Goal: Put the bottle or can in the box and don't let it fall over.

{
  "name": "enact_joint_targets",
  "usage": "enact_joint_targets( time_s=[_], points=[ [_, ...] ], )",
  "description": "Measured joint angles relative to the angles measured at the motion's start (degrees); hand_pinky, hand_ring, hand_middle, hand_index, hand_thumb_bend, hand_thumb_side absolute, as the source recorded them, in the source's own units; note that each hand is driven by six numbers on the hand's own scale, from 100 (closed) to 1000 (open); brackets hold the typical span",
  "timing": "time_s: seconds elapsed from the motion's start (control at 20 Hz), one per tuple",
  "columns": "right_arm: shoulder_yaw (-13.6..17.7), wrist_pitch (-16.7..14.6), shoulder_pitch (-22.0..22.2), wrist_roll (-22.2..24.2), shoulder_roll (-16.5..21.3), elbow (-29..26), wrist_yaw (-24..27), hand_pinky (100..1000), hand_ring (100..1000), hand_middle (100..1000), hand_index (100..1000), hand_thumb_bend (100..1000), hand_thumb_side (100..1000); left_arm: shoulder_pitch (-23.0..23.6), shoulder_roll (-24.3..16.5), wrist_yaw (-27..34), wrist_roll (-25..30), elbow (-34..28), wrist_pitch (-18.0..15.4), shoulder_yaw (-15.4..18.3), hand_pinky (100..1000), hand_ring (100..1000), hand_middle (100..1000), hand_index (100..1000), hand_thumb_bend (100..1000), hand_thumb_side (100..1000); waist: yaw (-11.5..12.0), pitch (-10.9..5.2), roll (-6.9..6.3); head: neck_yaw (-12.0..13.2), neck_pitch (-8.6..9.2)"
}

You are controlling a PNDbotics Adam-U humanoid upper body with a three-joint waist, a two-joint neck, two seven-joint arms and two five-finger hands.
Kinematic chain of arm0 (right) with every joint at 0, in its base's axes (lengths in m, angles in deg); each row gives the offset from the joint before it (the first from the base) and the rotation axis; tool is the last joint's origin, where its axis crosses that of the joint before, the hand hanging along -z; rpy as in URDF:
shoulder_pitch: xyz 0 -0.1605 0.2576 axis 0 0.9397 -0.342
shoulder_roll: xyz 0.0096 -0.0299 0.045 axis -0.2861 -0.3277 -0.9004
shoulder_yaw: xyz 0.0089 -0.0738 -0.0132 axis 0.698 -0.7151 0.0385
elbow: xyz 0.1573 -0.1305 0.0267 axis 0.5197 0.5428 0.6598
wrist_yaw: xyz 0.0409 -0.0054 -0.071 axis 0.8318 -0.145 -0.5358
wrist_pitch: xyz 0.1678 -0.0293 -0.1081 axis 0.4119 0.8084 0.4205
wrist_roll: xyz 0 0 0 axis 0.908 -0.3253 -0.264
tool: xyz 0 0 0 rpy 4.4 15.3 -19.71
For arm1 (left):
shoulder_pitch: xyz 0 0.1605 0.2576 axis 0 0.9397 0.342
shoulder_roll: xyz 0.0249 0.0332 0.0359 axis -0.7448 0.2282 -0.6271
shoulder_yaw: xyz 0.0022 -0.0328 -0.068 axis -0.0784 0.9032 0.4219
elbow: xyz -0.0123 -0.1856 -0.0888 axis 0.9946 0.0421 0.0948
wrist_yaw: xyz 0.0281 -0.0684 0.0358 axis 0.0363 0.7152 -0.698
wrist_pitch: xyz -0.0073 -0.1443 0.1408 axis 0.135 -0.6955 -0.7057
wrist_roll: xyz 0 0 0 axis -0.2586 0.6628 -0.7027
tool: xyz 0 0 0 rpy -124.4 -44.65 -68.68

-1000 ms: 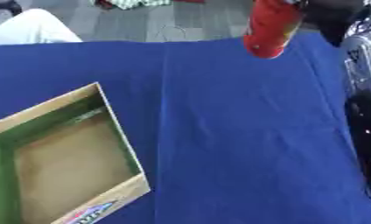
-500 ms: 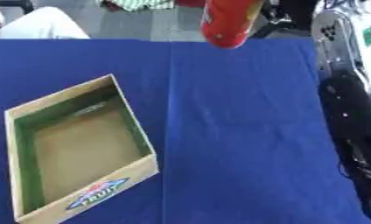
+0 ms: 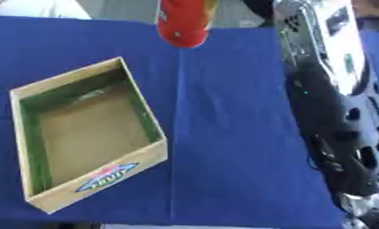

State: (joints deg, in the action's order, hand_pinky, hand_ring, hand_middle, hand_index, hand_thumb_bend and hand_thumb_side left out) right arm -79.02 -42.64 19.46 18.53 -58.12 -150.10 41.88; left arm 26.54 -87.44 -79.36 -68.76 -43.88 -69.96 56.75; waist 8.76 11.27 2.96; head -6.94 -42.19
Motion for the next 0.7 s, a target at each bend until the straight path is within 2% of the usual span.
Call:
enact_joint_targets(
  time_s=[0.4,0.7],
  points=[
    [-2.4,0.9,-0.6,0.7,-2.9,0.8,-1.9,1000,815,515,512,100,100,-0.5,0.1,0.0,-1.1,0.0,0.0,0.7,867,657,819,747,100,646,2.4,1.04,1.58,-3.3,0.1],
    [-3.3,2.0,-0.7,-0.4,-4.3,2.0,-2.2,1000,811,514,513,100,100,-1.5,0.6,0.1,-1.7,0.0,-0.2,1.1,866,654,818,744,100,646,4.9,2.34,1.8,-5.9,1.63]
  ],
)
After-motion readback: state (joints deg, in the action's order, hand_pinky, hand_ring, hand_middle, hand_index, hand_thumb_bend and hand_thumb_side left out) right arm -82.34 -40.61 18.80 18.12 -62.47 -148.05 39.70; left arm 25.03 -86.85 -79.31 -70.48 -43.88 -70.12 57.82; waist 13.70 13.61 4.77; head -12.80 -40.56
